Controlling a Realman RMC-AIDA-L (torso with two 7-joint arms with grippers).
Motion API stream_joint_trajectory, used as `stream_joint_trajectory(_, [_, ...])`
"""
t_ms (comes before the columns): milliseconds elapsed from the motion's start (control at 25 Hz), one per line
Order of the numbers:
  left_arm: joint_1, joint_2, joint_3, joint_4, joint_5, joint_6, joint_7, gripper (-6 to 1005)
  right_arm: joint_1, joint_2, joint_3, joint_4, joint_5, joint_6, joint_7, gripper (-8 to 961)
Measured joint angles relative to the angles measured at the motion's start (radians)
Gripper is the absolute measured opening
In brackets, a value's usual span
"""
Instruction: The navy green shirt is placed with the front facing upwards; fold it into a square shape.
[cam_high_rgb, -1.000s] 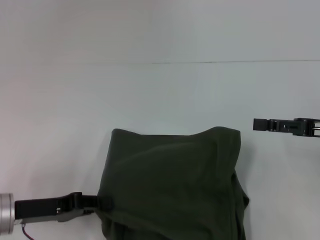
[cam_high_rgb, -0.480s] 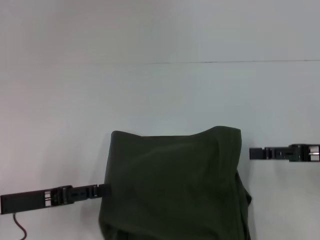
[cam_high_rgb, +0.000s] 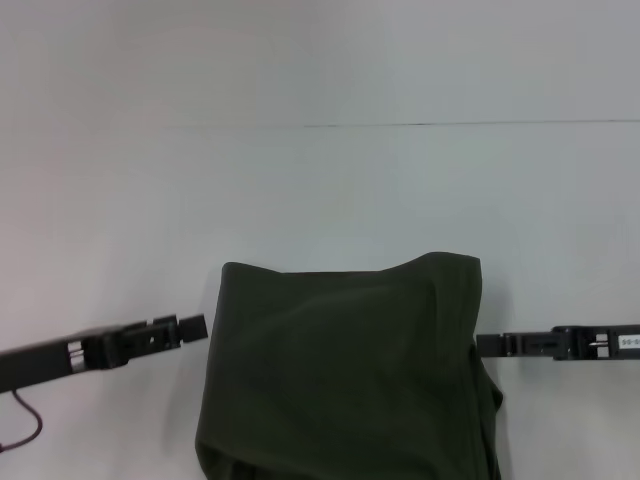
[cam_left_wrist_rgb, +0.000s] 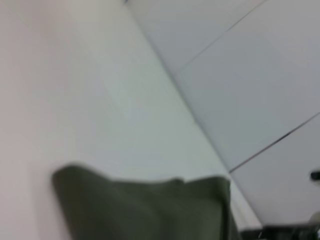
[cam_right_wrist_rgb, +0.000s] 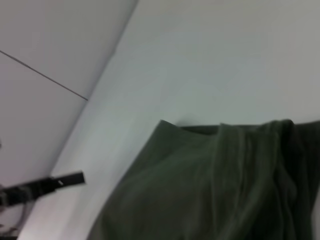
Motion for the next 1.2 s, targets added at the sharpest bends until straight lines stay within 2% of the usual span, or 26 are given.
stream_joint_trajectory(240, [-0.015,-0.011,0.002,-0.008,-0.072,-0.03,0.048,932,0.004,0.03,-0.071,0.012,-0.005,0.056,-0.026,808])
stream_joint_trajectory(480, [-0.024,-0.012,0.004,-0.016,-0.117,-0.056,0.082,961,0.011,0.046,-0.083,0.013,-0.019,0.116,-0.028,777])
stream_joint_trajectory(1000, [-0.042,-0.012,0.002,-0.024,-0.12,-0.074,0.078,960,0.039,0.048,-0.092,0.013,-0.038,0.156,0.007,602])
stream_joint_trajectory(1200, [-0.043,-0.012,0.006,-0.024,-0.12,-0.074,0.08,960,0.054,0.051,-0.093,0.016,-0.077,0.161,0.017,491])
